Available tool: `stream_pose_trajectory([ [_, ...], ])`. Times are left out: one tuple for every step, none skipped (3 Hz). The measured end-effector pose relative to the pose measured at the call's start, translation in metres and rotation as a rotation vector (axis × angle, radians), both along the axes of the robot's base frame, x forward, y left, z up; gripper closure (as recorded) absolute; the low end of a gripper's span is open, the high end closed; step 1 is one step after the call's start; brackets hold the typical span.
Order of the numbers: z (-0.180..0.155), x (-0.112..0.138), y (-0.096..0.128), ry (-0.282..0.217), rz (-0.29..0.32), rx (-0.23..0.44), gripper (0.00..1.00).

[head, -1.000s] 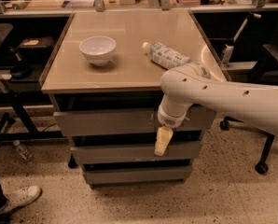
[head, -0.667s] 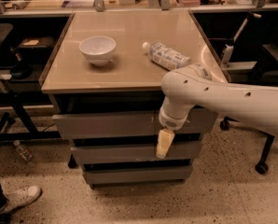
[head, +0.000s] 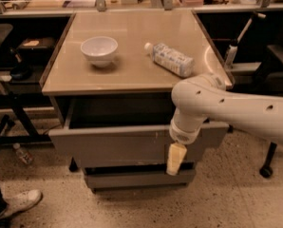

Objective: Open top drawer

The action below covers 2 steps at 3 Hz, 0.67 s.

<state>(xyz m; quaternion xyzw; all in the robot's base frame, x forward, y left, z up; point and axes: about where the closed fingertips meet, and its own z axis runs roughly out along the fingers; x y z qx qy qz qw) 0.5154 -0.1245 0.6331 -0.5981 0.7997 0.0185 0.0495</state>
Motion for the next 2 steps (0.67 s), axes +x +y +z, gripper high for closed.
stream_pose_trajectory([
  [0.0, 0.0, 0.001, 0.0, 0.0, 0.0, 0.0],
  [-0.004, -0.045, -0.025, 0.059, -0.02, -0.034, 0.0],
])
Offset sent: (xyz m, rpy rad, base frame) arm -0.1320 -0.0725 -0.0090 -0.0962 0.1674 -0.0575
